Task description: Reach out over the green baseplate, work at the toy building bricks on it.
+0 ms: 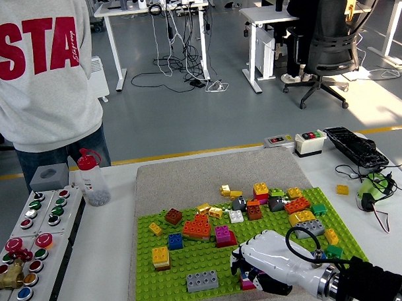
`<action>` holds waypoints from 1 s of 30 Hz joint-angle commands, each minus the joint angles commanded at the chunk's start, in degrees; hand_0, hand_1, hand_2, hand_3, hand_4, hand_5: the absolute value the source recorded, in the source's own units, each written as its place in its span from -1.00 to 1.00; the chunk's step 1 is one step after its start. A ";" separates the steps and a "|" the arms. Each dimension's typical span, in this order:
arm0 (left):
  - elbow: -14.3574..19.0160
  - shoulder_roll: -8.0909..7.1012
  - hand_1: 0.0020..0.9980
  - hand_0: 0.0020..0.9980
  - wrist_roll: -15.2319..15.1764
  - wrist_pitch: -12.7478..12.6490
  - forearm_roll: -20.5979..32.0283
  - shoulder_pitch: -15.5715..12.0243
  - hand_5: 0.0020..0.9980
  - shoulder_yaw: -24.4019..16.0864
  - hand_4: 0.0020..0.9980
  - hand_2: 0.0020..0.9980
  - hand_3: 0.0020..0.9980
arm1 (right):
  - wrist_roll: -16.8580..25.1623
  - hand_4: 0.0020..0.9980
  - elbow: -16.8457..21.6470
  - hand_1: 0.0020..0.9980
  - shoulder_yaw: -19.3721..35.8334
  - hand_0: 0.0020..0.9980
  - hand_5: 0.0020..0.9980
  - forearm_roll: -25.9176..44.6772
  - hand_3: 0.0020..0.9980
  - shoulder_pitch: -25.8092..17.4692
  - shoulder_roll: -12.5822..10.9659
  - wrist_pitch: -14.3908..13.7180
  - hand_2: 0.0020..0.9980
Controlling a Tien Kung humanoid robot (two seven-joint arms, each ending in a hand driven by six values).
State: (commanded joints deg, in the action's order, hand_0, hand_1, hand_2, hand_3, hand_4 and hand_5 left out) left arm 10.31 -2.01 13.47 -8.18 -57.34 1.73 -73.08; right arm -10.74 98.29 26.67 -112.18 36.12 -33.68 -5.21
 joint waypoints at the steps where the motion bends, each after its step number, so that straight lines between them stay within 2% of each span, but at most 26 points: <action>1: 0.00 0.00 0.52 0.45 0.00 0.00 0.01 0.01 1.00 0.00 -0.06 0.53 0.34 | 0.00 -0.96 -0.06 0.00 0.02 -0.19 -0.91 0.00 0.07 -0.01 -0.01 0.00 0.16; 30: 0.00 0.05 0.52 0.45 -0.07 0.00 0.07 0.14 1.00 -0.08 -0.06 0.54 0.34 | -0.18 -0.92 -2.02 0.00 0.50 -0.21 -0.91 0.32 0.07 -0.43 -0.11 0.66 0.15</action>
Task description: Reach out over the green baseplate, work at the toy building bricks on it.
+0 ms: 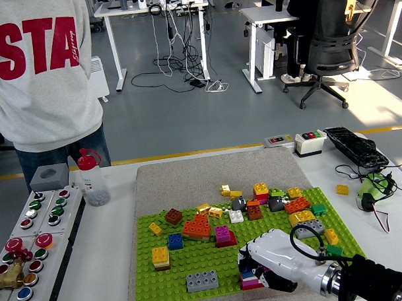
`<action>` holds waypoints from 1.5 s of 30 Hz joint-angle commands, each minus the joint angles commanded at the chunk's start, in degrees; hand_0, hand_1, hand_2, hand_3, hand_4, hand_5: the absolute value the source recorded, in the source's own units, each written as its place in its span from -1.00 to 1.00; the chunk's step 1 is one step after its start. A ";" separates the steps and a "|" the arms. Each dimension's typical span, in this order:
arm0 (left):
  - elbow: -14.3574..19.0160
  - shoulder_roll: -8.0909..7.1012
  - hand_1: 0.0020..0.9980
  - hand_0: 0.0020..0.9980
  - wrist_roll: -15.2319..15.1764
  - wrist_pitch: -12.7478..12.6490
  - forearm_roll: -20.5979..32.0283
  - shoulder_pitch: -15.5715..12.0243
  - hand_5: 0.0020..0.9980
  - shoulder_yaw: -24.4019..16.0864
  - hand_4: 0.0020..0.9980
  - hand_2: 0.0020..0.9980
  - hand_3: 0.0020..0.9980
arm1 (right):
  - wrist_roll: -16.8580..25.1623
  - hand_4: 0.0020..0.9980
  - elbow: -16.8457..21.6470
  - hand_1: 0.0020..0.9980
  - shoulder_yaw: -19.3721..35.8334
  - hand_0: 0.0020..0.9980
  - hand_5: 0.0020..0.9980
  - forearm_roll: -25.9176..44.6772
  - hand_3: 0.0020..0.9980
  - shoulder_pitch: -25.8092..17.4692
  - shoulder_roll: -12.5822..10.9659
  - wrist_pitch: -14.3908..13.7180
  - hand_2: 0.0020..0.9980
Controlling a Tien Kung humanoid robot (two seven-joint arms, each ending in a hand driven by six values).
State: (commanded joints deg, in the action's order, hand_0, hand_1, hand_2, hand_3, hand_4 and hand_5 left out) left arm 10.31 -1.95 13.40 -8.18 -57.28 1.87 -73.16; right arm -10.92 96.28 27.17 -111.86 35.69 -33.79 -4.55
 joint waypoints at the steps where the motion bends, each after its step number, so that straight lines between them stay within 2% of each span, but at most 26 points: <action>1: 0.00 0.00 0.52 0.45 0.00 0.00 0.01 0.00 1.00 0.00 -0.06 0.54 0.34 | -0.02 -0.92 -0.05 0.00 -0.01 -0.21 -0.91 0.03 0.07 -0.01 0.00 0.05 0.15; 22: 0.00 0.04 0.52 0.45 0.03 0.00 0.02 -0.07 1.00 0.06 -0.06 0.53 0.34 | -1.44 -0.89 -0.13 -0.01 0.20 -0.22 -0.91 -0.21 0.06 -0.38 -0.18 1.78 0.14; 45: 0.00 0.09 0.53 0.45 0.10 0.02 -0.08 -0.38 1.00 0.18 -0.06 0.54 0.34 | -1.67 -0.84 -1.55 -0.01 -0.73 -0.23 -0.91 -0.01 0.07 -0.59 0.31 2.30 0.14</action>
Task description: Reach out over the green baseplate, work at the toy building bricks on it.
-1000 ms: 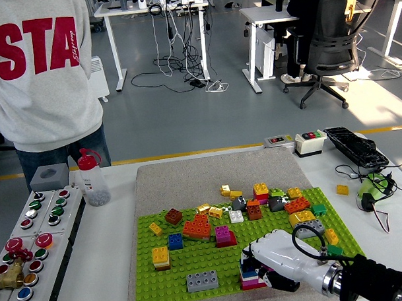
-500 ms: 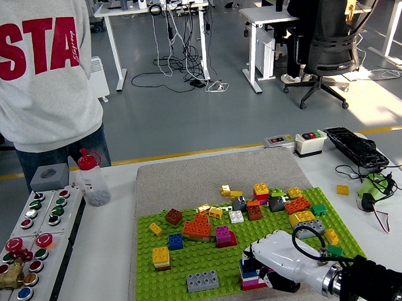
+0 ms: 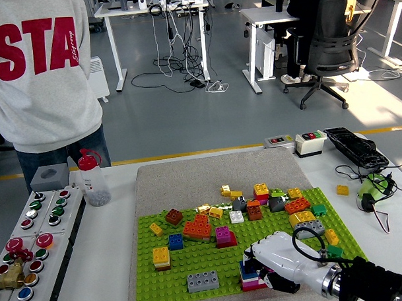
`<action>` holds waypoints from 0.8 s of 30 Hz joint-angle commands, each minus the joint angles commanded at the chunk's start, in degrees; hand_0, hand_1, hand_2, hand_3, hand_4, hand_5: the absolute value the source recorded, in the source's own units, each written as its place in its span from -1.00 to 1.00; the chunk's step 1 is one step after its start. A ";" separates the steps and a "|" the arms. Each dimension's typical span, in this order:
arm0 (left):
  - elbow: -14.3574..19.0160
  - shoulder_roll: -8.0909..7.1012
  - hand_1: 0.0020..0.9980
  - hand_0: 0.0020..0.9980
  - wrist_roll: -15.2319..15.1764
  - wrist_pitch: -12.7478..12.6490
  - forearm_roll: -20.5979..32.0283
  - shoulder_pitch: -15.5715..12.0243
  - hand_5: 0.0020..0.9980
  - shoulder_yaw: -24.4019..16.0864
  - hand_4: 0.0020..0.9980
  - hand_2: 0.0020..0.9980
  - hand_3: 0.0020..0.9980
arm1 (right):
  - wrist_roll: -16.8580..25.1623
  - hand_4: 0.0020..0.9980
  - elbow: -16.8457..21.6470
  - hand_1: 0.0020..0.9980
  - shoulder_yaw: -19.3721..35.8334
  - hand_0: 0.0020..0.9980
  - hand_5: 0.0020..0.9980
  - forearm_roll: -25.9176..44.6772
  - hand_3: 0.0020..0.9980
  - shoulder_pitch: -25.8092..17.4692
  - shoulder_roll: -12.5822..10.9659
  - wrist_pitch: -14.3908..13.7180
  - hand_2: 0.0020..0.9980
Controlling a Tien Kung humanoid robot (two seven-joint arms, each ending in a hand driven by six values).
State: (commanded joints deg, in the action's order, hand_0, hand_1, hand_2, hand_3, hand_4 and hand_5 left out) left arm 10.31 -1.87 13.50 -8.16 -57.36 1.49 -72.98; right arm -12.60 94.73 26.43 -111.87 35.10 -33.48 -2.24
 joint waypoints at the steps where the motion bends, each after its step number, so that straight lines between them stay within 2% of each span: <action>1: 0.00 0.00 0.53 0.45 0.00 0.01 0.03 0.00 1.00 0.02 -0.06 0.54 0.34 | 0.00 -0.84 0.01 -0.01 0.01 -0.23 -0.91 -0.03 0.07 0.03 0.01 -0.02 0.14; 24: 0.00 -0.08 0.53 0.45 -0.09 0.08 0.39 0.34 1.00 0.14 -0.06 0.54 0.34 | -0.31 -0.82 1.39 -0.01 3.88 -0.24 -0.91 -1.04 0.08 0.29 0.09 -1.62 0.14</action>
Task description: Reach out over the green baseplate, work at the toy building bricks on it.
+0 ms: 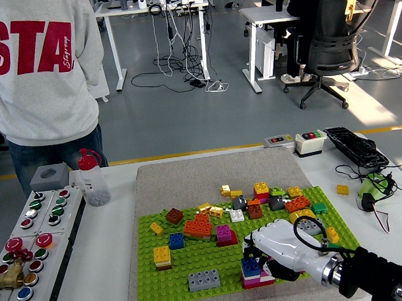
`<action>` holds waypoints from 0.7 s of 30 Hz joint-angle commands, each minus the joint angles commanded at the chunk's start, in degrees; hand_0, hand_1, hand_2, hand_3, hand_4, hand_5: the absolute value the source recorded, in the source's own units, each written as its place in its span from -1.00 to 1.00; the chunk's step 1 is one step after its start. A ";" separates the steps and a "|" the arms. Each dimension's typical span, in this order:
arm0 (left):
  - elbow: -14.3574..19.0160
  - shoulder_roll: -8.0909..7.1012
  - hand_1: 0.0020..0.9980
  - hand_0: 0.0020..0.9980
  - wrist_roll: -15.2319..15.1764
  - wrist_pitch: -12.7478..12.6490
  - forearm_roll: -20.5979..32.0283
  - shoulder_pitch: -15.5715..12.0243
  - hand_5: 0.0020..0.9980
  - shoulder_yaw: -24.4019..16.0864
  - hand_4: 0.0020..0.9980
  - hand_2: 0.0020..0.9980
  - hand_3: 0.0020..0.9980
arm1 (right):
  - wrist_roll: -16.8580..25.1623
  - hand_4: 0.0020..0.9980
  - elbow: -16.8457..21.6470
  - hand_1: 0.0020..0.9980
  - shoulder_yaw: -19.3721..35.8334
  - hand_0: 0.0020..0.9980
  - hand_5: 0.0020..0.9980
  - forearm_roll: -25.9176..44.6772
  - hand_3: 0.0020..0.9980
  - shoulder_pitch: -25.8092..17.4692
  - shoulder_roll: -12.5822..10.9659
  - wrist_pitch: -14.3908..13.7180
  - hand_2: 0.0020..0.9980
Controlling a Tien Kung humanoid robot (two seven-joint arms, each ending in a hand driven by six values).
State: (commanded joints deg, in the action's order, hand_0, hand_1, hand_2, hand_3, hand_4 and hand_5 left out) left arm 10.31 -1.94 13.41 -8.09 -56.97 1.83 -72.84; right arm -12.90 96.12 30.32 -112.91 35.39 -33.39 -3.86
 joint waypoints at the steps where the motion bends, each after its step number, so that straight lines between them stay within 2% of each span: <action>1: 0.00 0.00 0.53 0.45 0.00 0.00 0.00 0.00 1.00 0.00 -0.06 0.54 0.34 | 0.00 -0.82 0.12 -0.01 0.22 -0.24 -0.91 0.14 0.08 -0.02 -0.01 0.00 0.14; 7: 0.00 -0.02 0.53 0.45 -0.01 0.00 0.05 0.08 1.00 0.03 -0.06 0.54 0.34 | -0.02 -0.81 -0.10 0.00 2.29 -0.24 -0.90 0.38 0.09 -0.31 0.01 -0.58 0.14; 8: 0.00 -0.02 0.53 0.45 -0.01 0.00 0.04 0.09 1.00 0.03 -0.06 0.54 0.34 | -0.03 -0.76 -0.21 0.06 2.60 -0.08 -0.89 0.37 0.13 -0.36 0.01 -0.70 0.18; 13: 0.00 -0.03 0.53 0.45 -0.01 0.00 0.05 0.15 1.00 0.03 -0.06 0.54 0.34 | -0.82 -0.76 -2.48 0.06 5.19 -0.08 -0.89 -0.11 0.13 -0.32 0.29 -1.51 0.18; 14: 0.00 -0.04 0.52 0.45 0.01 0.00 0.02 0.16 1.00 0.04 -0.06 0.54 0.34 | -1.10 -0.43 -3.34 0.18 5.65 0.16 -0.89 -0.32 0.27 -0.17 0.44 -1.70 0.32; 19: 0.00 -0.06 0.52 0.45 0.13 0.01 -0.17 0.19 1.00 0.07 -0.06 0.54 0.34 | -2.23 -0.43 -8.39 0.18 6.91 0.16 -0.89 -1.29 0.27 0.97 1.61 -2.63 0.32; 20: 0.00 -0.07 0.52 0.45 0.15 0.01 -0.20 0.19 1.00 0.07 -0.06 0.54 0.34 | -2.33 -0.20 -9.42 0.33 7.01 0.41 -0.86 -1.38 0.49 1.17 1.83 -2.78 0.44; 21: 0.00 -0.08 0.52 0.45 0.16 0.01 -0.21 0.19 1.00 0.09 -0.06 0.54 0.34 | -2.35 -0.20 -10.42 0.33 7.08 0.41 -0.86 -1.40 0.49 1.36 2.07 -3.01 0.44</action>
State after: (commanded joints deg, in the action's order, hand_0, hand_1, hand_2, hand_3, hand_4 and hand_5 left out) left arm 10.31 -2.02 13.57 -8.07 -57.18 2.02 -72.74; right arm -15.26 85.70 37.40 -114.31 36.75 -31.32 -6.87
